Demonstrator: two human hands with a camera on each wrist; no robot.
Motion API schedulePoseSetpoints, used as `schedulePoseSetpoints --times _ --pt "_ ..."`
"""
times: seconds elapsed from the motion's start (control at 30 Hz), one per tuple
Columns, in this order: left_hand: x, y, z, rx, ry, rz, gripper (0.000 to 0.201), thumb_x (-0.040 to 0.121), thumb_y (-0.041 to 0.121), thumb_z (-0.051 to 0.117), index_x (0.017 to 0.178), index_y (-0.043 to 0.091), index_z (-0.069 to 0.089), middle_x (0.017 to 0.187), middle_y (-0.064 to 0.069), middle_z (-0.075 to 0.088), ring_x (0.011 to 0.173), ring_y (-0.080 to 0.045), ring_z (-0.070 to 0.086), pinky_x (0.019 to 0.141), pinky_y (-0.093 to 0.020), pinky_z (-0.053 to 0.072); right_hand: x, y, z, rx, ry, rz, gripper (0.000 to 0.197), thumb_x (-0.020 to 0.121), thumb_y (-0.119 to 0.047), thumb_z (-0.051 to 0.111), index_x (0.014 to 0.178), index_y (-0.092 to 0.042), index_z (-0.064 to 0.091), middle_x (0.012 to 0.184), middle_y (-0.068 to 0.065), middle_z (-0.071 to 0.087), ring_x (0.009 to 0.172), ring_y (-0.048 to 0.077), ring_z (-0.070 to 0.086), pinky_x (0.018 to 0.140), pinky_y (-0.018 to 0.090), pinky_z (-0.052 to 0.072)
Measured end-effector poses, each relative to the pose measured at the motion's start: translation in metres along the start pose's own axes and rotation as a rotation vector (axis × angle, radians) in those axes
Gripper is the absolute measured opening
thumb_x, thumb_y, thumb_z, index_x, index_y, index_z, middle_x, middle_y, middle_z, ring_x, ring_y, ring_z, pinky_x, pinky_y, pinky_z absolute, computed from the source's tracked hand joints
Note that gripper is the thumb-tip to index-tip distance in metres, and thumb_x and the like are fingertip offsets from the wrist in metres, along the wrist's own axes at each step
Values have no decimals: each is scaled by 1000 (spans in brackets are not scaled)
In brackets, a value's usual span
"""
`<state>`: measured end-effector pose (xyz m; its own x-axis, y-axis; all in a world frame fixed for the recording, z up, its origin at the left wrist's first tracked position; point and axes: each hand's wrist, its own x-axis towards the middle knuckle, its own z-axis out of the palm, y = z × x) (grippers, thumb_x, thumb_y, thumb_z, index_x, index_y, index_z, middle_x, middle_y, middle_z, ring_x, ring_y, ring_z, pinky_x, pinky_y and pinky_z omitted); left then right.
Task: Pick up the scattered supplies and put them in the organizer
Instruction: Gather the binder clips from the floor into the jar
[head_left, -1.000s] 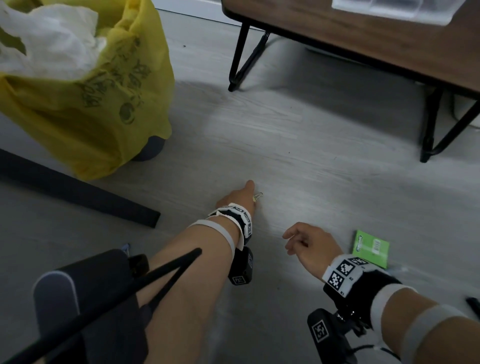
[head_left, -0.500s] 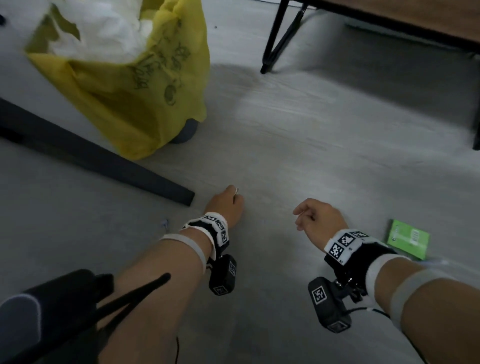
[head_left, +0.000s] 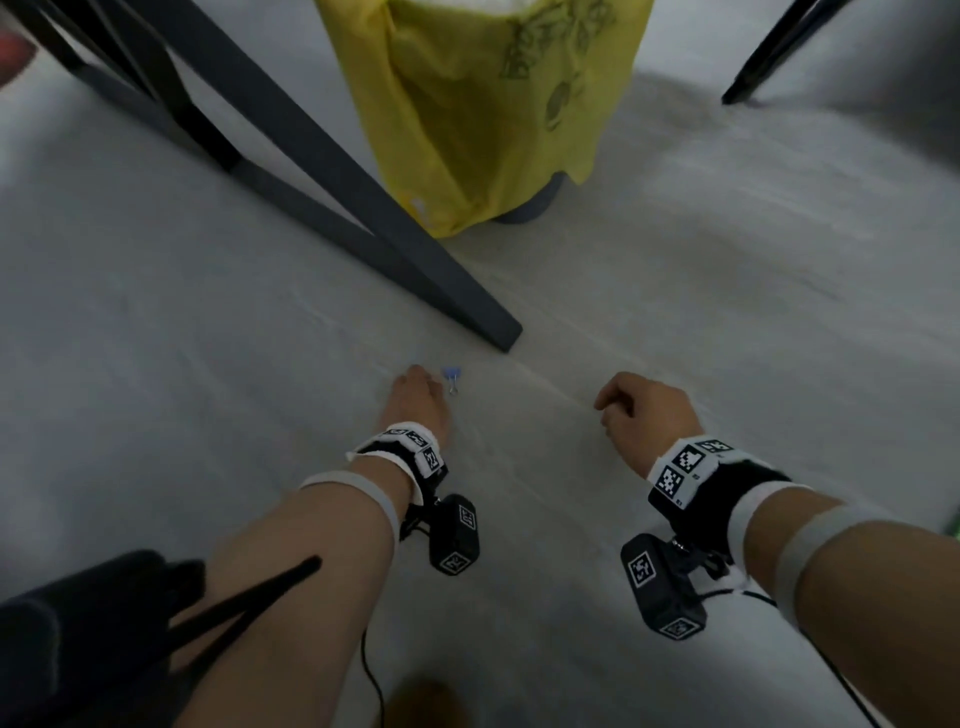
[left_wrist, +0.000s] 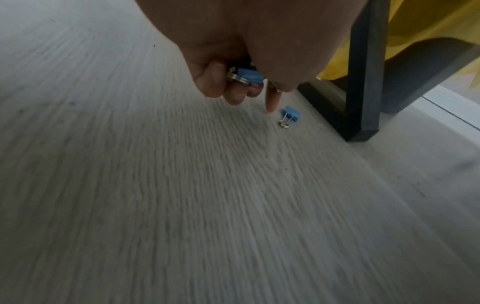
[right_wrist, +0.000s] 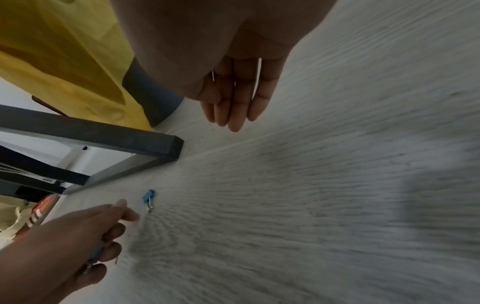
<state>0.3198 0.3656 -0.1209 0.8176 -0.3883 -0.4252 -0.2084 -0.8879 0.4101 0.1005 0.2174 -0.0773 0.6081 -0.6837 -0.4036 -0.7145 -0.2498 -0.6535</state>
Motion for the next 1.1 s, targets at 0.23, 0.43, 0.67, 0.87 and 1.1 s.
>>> schedulePoseSetpoints --times 0.23,0.43,0.67,0.87,1.1 --pt "7 28 15 131 -72 -116 67 85 59 63 124 7 47 130 -15 50 112 -34 57 80 -35 43 1 14 -11 -10 29 36 23 84 -8 47 80 -25 62 73 3 70 68 28 68 68 43 58" --pt "11 35 25 530 -40 78 40 99 27 44 130 1 45 129 -18 54 113 -37 58 85 -40 45 -2 32 -16 -27 24 98 23 84 -9 46 78 -27 61 75 2 69 69 27 68 70 43 58" --pt "-35 97 49 457 -381 330 21 98 26 39 94 7 45 91 -16 58 88 -35 60 71 -34 40 -17 51 -50 39 65 121 24 83 -8 48 78 -25 64 75 2 71 69 26 70 70 41 58" --pt "-125 228 118 374 -710 826 27 100 31 46 91 9 59 90 -15 65 84 -31 61 72 -32 44 -67 131 -165 -176 55 258 22 84 -11 48 85 -27 64 80 -1 67 78 27 64 77 34 53" --pt "-273 307 214 237 -1263 761 40 99 34 59 66 14 48 54 -6 45 38 -16 39 41 -19 34 -244 271 -254 -263 143 769 16 92 -24 46 96 -26 61 101 4 66 90 30 64 83 38 55"
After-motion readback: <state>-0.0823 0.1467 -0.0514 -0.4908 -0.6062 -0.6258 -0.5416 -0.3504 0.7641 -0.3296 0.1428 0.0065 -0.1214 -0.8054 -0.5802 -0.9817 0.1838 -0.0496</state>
